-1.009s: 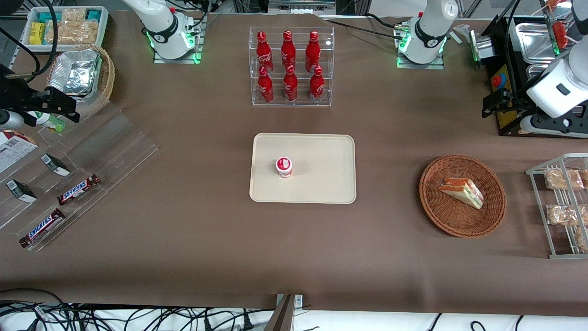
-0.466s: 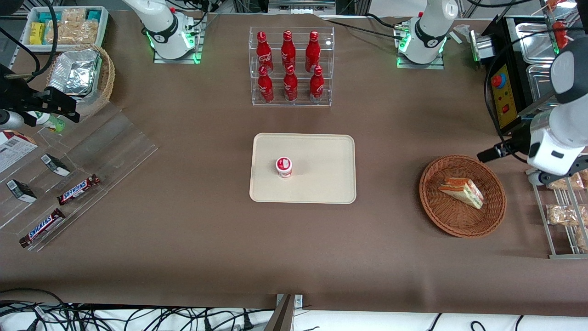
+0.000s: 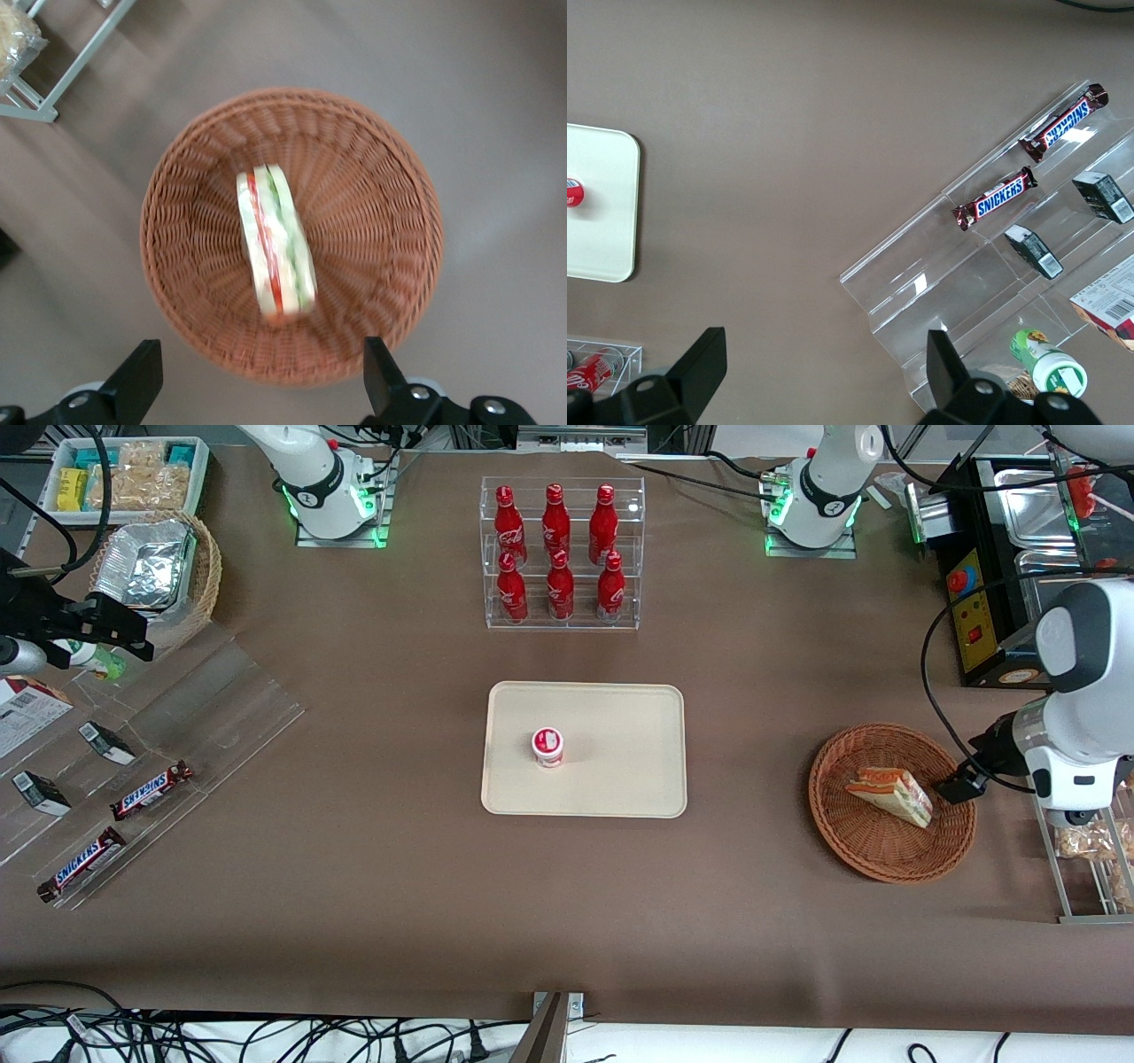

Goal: Place sandwich from basket to tray
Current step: 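Lower the left gripper, close on the sandwich, and lift it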

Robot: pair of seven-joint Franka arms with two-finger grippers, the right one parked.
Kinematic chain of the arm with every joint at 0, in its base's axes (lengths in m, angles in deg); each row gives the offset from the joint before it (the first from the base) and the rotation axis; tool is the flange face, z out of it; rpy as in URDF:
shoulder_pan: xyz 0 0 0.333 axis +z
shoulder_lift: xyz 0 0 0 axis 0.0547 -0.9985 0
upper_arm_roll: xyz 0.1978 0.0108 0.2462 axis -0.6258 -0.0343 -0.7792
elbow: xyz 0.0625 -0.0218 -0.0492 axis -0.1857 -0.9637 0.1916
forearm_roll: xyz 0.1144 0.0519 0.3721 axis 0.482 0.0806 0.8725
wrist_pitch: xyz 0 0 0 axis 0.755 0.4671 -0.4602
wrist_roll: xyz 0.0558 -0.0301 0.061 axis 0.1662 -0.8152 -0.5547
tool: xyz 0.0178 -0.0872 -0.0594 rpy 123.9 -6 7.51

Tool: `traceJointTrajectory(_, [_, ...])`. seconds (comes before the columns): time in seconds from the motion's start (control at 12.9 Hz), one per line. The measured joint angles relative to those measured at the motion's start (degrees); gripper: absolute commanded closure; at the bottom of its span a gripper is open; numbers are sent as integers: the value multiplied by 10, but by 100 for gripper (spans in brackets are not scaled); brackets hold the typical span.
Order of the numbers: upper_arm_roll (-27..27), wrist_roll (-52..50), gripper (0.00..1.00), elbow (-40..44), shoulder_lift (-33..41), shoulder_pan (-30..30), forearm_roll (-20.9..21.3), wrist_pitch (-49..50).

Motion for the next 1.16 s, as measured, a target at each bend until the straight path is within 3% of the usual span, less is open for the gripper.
traceJointTrajectory(0.39, [0, -98, 0, -42, -45, 5, 3, -115])
traceJointTrajectory(0.7, [1, -118, 0, -92, -70, 5, 3, -201])
traceJointTrajectory(1.01, [2, -127, 0, -120, -73, 1, 3, -227])
traceJointTrajectory(1.09, [3, -127, 23, -128, -73, 1, 3, -238])
traceJointTrajectory(1.16, [3, -128, 99, -135, -74, 1, 3, -245])
